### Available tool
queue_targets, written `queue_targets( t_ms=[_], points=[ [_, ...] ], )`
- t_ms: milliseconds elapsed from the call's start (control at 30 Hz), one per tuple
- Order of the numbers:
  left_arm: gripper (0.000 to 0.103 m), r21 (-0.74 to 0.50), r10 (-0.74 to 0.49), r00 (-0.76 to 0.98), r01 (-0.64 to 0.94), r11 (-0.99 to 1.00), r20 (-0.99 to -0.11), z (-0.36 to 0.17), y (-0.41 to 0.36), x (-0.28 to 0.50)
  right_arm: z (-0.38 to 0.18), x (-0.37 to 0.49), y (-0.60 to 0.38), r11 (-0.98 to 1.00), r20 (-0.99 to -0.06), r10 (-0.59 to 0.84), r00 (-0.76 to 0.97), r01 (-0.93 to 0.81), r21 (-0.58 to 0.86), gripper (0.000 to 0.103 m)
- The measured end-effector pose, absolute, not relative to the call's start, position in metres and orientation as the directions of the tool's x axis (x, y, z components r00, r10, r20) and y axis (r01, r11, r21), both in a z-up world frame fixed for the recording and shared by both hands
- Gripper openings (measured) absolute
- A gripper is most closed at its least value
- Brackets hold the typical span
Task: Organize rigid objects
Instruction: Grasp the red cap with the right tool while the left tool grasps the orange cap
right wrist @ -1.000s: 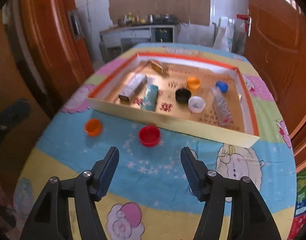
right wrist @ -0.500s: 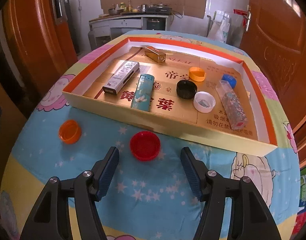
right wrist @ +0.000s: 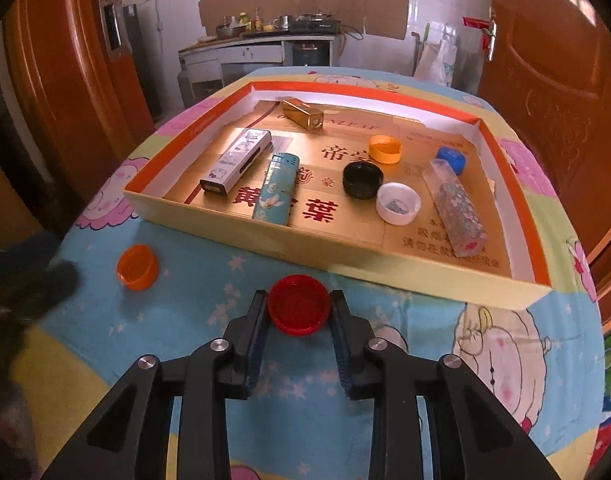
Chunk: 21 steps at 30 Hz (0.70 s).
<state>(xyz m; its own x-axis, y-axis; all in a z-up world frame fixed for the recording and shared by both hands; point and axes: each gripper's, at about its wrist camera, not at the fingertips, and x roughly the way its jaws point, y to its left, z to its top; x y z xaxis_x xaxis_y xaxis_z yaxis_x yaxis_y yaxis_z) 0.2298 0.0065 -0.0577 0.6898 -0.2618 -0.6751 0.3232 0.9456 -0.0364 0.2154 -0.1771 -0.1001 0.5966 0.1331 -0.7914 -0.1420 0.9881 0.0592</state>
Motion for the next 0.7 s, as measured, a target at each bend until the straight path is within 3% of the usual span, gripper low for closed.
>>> queue_targets(
  t_ms=[467, 700],
  points=[
    [0.047, 0.052, -0.173, 0.620, 0.328, 0.943, -0.766, -0.089, -0.019, 0.268, -0.101, 0.204, -0.197, 0.978, -0.776, 0.208, 0.596, -0.146, 0.150, 0.031],
    [0.047, 0.019, -0.178, 0.593, 0.311, 0.950, -0.785, -0.094, -0.019, 0.273, -0.100, 0.200, -0.196, 0.977, -0.773, 0.211, 0.599, -0.153, 0.148, 0.031]
  ],
)
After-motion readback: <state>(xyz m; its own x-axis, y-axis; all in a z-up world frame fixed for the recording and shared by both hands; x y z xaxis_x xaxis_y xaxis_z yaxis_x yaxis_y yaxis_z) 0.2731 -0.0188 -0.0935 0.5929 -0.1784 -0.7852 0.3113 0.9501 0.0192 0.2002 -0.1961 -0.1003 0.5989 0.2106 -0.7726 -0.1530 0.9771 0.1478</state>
